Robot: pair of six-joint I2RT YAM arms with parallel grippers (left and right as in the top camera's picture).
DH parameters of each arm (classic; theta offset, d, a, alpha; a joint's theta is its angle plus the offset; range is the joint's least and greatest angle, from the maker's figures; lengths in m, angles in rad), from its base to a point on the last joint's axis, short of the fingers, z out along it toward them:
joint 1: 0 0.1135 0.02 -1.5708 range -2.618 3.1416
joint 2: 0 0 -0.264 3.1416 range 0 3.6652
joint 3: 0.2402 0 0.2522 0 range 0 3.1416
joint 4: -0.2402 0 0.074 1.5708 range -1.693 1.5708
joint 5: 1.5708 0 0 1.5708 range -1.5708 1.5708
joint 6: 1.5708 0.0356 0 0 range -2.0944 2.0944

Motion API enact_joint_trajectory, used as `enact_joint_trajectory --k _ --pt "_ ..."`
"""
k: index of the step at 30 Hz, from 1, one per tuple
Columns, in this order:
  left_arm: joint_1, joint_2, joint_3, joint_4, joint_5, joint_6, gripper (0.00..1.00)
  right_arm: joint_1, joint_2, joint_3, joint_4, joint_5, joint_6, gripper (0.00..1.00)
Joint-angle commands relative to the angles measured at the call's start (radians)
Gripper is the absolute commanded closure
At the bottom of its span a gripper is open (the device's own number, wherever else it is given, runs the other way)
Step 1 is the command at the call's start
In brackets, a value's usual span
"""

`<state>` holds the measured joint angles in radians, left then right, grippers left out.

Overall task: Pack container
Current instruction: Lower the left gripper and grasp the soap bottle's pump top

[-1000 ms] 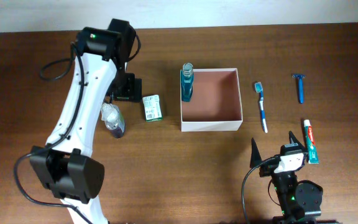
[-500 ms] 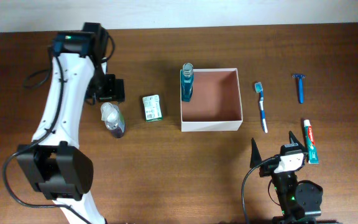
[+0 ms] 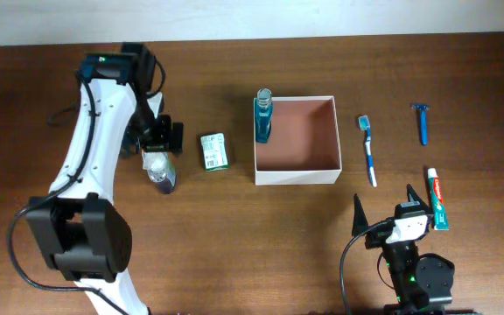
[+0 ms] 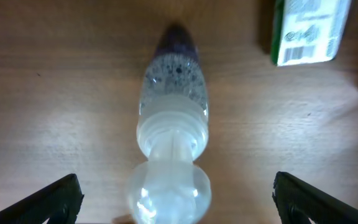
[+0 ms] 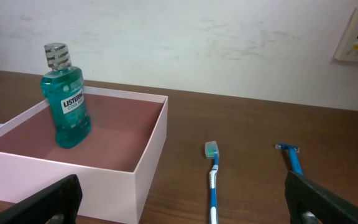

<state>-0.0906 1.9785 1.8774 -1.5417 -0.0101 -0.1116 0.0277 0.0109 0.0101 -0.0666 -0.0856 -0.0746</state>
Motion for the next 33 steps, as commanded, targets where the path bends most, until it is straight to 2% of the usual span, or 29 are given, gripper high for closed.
enact_joint_trajectory --k 1,9,21,29,33 --pt "0.000 -0.017 -0.057 0.023 0.014 0.020 0.01 -0.003 -0.007 -0.005 -0.005 0.012 0.004 0.02" --pt "0.000 -0.017 -0.079 0.131 0.014 0.019 0.01 -0.003 -0.007 -0.005 -0.005 0.012 0.004 0.02" --pt "0.000 -0.016 -0.157 0.135 0.015 0.008 0.01 -0.003 -0.007 -0.005 -0.006 0.012 0.004 0.01" --pt "0.000 -0.016 -0.183 0.211 0.015 0.008 0.01 -0.003 -0.007 -0.005 -0.005 0.012 0.004 0.02" --pt "0.000 -0.016 -0.183 0.216 0.015 0.008 0.04 -0.003 -0.007 -0.005 -0.005 0.012 0.004 0.01"
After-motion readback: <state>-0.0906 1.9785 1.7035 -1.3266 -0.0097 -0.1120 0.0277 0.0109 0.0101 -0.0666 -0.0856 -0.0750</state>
